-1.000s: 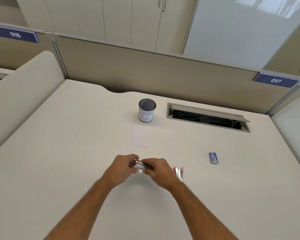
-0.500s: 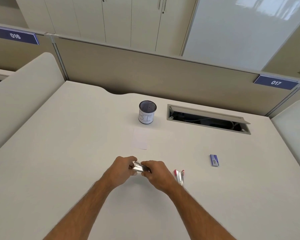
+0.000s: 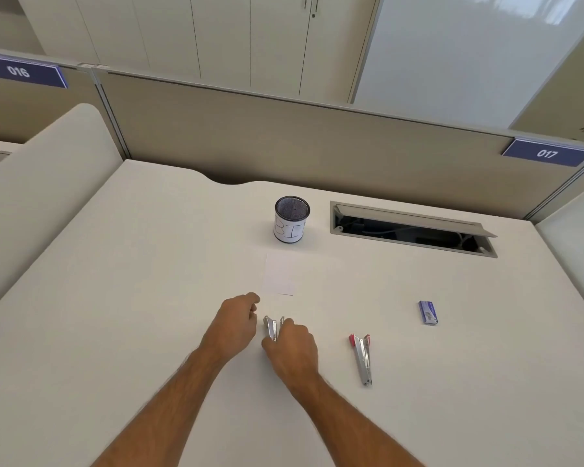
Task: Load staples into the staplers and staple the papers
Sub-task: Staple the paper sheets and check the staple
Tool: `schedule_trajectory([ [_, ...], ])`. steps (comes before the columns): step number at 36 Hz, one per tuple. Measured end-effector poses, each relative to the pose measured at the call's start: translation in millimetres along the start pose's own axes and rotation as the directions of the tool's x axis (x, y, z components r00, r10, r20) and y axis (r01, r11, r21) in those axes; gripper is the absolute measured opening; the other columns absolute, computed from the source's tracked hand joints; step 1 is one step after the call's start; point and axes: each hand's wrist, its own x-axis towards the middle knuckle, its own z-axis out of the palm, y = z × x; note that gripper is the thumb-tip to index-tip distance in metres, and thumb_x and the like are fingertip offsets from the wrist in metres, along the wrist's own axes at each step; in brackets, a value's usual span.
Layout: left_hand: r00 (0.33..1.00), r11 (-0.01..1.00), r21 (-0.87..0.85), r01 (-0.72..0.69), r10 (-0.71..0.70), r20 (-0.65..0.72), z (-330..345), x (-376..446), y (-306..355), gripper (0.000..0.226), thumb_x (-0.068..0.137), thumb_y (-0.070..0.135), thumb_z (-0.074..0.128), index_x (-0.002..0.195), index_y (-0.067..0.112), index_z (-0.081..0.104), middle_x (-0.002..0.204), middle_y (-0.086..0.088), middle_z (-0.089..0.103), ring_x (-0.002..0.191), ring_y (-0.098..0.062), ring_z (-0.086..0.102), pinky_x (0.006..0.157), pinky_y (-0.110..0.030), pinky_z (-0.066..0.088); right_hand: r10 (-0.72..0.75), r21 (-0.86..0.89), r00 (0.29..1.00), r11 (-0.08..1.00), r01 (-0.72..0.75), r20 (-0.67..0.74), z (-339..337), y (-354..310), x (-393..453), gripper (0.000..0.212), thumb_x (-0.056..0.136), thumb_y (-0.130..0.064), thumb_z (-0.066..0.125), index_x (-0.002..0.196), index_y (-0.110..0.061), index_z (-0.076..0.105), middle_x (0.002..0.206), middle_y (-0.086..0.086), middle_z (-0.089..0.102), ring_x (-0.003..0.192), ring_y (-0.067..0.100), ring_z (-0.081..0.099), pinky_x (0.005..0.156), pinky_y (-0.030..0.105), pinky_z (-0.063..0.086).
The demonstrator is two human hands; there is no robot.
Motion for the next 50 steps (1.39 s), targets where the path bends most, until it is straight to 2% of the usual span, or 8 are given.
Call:
schedule_trajectory([
  [7,0.999,1.0,0.007,-0.024,0.024,-0.021,2,15,-4,0.03,0.097,0.003,0.051,0.122,0.006,0.066,0.107,-0.006,0.072,0.099,-0.022,0.067,0.09,-0.036,0.055,0.087,0.047,0.995,0.995,-0.089,0.045,7,-9,4,0.034,0.093,-0.036,0.057,0.117,-0.012,0.054,0.112,0.005,0.065,0.101,0.026,0.065,0.073,0.03,0.047],
  [13,0.996,0.994,0.063,-0.087,0.088,-0.014,4,41,-11,0.032,0.098,0.003,0.047,0.124,0.006,0.065,0.119,-0.009,0.068,0.111,-0.026,0.064,0.096,-0.033,0.05,0.118,0.045,0.993,0.992,-0.118,-0.007,-1,-7,10,0.056,0.089,-0.07,0.053,0.104,-0.016,0.051,0.099,0.002,0.066,0.092,0.025,0.066,0.074,0.035,0.049],
  [19,0.985,0.97,0.174,-0.17,0.162,0.059,3,74,-11,0.038,0.102,0.012,0.047,0.14,0.005,0.052,0.144,-0.008,0.053,0.134,-0.027,0.045,0.108,-0.039,0.042,0.01,0.058,0.992,0.998,-0.003,-0.128,-15,0,39,0.038,0.104,-0.042,0.046,0.126,-0.012,0.054,0.122,0.006,0.058,0.114,0.026,0.055,0.088,0.038,0.049],
  [25,0.976,0.908,0.374,-0.188,0.129,0.176,2,106,-1,0.056,0.107,0.03,0.04,0.157,0.01,0.025,0.167,-0.003,0.023,0.154,-0.021,0.019,0.114,-0.049,0.036,-0.132,-0.137,0.981,0.984,0.112,-0.143,-17,7,67,0.044,0.106,-0.036,0.042,0.147,-0.019,0.047,0.129,0.009,0.049,0.122,0.028,0.041,0.094,0.04,0.047],
  [31,0.951,0.836,0.507,-0.209,0.053,0.305,7,130,-7,0.07,0.107,0.043,0.031,0.162,0.012,-0.001,0.171,-0.001,-0.002,0.158,-0.019,0.0,0.122,-0.059,0.017,-0.197,-0.376,0.972,0.917,0.135,-0.13,0,15,74,0.051,0.104,-0.05,0.035,0.14,-0.02,0.054,0.124,0.013,0.053,0.112,0.033,0.048,0.088,0.048,0.043],
  [41,0.958,0.904,0.362,-0.226,0.138,0.251,23,133,-10,0.075,0.105,0.051,0.033,0.162,0.011,0.004,0.17,-0.003,0.013,0.157,-0.016,0.006,0.124,-0.056,0.004,-0.243,-0.475,0.952,0.87,0.13,-0.186,10,22,81,0.058,0.097,-0.055,0.029,0.126,-0.023,0.067,0.109,0.01,0.062,0.096,0.03,0.057,0.076,0.048,0.05],
  [46,0.975,0.972,0.116,-0.203,0.19,0.112,24,134,-7,0.076,0.096,0.049,0.06,0.157,0.017,0.027,0.143,0.003,0.054,0.14,-0.02,0.037,0.114,-0.045,0.026,-0.251,-0.474,0.95,0.869,0.138,-0.183,11,21,84,0.06,0.098,-0.056,0.029,0.132,-0.022,0.064,0.11,0.011,0.06,0.098,0.031,0.056,0.077,0.05,0.049],
  [50,0.992,0.969,-0.224,-0.107,0.118,0.039,23,131,2,0.074,0.087,0.027,0.078,0.149,0.02,0.039,0.117,0.008,0.062,0.108,-0.023,0.058,0.098,-0.037,0.046,-0.258,-0.474,0.948,0.869,0.144,-0.186,12,23,85,0.06,0.097,-0.057,0.029,0.133,-0.023,0.062,0.112,0.011,0.059,0.1,0.032,0.055,0.078,0.049,0.048],
])
